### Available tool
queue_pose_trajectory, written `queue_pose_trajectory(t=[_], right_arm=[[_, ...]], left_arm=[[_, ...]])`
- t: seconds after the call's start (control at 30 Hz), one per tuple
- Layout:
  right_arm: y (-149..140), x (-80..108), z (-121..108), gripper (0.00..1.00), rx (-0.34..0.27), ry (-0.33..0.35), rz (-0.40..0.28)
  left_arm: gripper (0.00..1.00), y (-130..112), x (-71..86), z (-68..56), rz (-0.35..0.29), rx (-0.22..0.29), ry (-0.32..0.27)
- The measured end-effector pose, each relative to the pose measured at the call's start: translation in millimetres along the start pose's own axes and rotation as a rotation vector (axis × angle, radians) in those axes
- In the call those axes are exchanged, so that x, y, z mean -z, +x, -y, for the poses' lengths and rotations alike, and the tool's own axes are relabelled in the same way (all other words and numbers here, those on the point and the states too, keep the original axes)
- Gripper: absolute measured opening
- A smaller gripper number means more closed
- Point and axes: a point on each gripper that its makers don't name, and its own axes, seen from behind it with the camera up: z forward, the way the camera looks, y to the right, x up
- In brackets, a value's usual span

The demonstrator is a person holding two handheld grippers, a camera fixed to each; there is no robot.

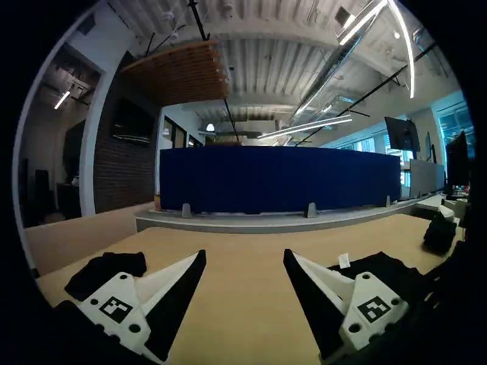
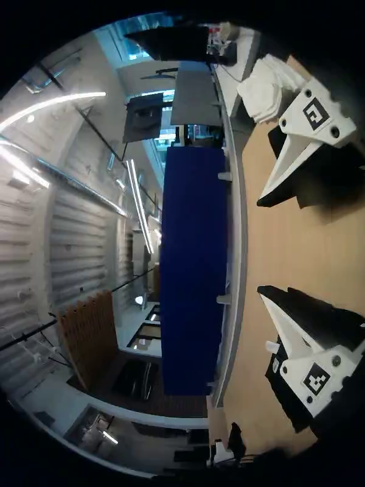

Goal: Fold towel

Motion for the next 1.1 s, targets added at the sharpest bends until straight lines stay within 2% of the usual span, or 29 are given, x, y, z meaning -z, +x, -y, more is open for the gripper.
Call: queue_pose_trajectory(t=[0.2,0.5,0.6,0.8,1.0,1.1], right_arm=[[50,3.8,-3,1.0,0.004,-0.004,0.015],[128,14.1,-12,1.0,0.007,-0.026,0.011],[147,16.3,-11,1.0,0.009,-0.022,0.012],[162,14.0,2,1.0,0.029,0.046,0.058],[158,13.7,37,1.0,0.078,0.189,0.153],[147,17.3,58,1.0,0.095,0.28,0.226]], left_arm=[[0.94,51,4.6,-15.0,-0.012,-0.002,-0.012],[0.94,132,8.5,-25.9,-0.018,0.008,-0.025],[0.94,153,9.7,-30.6,-0.014,0.005,-0.04],[0.94,166,10.2,-45.3,0.032,-0.017,-0.111],[0.94,156,16.4,-61.8,0.119,-0.072,-0.22],[0.94,150,21.9,-75.1,0.159,-0.108,-0.295]])
